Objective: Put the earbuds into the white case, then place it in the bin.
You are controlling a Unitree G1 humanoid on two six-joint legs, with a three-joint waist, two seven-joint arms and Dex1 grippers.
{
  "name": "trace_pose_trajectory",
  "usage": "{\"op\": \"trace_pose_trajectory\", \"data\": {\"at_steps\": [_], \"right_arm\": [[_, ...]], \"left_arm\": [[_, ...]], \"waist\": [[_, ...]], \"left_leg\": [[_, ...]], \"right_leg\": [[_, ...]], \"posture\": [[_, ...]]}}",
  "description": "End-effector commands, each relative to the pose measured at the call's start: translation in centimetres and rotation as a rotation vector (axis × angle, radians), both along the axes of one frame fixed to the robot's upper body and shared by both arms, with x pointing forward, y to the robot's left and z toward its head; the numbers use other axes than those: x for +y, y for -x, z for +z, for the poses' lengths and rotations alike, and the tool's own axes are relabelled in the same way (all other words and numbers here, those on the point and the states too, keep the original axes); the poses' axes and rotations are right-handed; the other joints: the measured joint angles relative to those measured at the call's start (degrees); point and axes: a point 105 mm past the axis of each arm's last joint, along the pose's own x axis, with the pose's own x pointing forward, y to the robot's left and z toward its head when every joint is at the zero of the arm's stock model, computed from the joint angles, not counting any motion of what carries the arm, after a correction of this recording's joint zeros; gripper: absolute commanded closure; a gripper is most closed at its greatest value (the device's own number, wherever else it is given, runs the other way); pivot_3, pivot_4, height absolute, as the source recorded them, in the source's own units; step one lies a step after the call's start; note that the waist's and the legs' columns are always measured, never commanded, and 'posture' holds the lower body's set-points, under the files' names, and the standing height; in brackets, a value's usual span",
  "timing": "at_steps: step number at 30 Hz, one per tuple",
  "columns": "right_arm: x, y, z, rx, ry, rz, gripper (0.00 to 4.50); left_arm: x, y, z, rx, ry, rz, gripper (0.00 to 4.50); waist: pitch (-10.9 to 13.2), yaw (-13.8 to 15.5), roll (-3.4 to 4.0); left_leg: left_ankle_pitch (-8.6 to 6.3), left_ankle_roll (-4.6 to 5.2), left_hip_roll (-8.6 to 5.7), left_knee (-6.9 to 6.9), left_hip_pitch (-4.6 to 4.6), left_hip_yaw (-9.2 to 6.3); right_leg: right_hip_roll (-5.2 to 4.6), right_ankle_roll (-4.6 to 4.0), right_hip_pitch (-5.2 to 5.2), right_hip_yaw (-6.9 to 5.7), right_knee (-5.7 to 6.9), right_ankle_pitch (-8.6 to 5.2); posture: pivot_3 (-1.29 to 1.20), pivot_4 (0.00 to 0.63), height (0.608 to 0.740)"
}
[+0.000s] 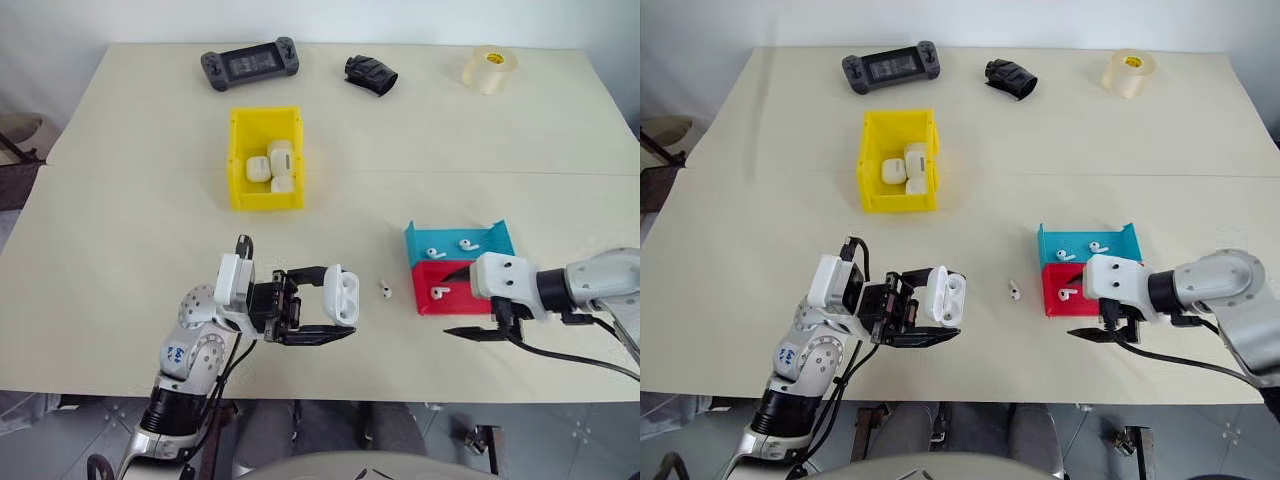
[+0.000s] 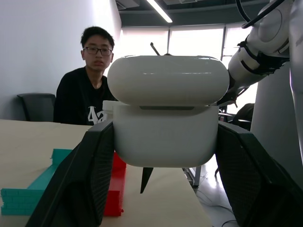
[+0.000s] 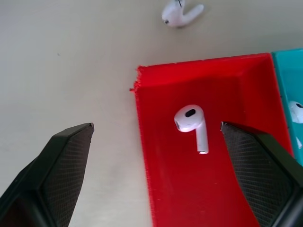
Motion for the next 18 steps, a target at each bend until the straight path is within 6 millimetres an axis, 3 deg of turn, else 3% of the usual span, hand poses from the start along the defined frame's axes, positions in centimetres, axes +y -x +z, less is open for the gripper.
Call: {"op": "trace_pose_trajectory", "data": {"at_steps": [1,7,10,14,18], "right_arm": [[0.52,-0.42,-0.14,-0.02,0.026,0.031,0.03],[0.61,-1.28,-0.55,-0.038,0.066,0.053,0.03],[0.61,-1.36,-0.63,-0.033,0.082,0.066,0.61],[0.49,-1.4,-0.57,-0.038,0.093,0.07,1.9],[0.26,-1.41,-0.62,-0.043,0.111,0.077,1.9]], "left_arm": [[-0.09,0.73,0.9,-0.043,0.016,-0.009,1.71],[-0.2,1.05,0.92,-0.043,0.017,-0.007,1.71],[-0.11,1.17,0.87,-0.041,0.016,-0.002,1.71],[0.08,1.32,0.77,-0.04,0.013,0.004,1.71],[0.14,1.44,0.64,-0.037,0.01,0.006,1.71]], "waist": [[0.0,0.01,0.0],[0.0,-0.01,0.0],[0.0,-0.01,0.0],[0.0,0.0,0.0],[0.0,0.01,0.0]], "left_leg": [[0.0,0.0,0.0,0.01,0.0,-0.01],[0.0,0.0,-0.04,0.02,-0.01,-0.01],[0.0,0.0,-0.01,0.02,-0.01,0.0],[0.0,0.0,-0.02,0.02,-0.01,0.0],[0.0,0.0,-0.01,0.06,0.0,0.0]], "right_leg": [[0.0,0.0,0.0,0.0,0.01,0.0],[-0.03,0.0,0.0,0.01,0.01,0.0],[-0.01,0.0,-0.01,0.0,0.03,0.0],[-0.02,0.0,-0.01,0.01,0.03,0.0],[-0.02,0.0,-0.01,0.01,0.05,0.0]], "posture": [[0.0,0.15,0.74],[0.0,0.15,0.74],[0.0,0.15,0.74],[0.0,0.15,0.74],[0.0,0.15,0.74]]}}
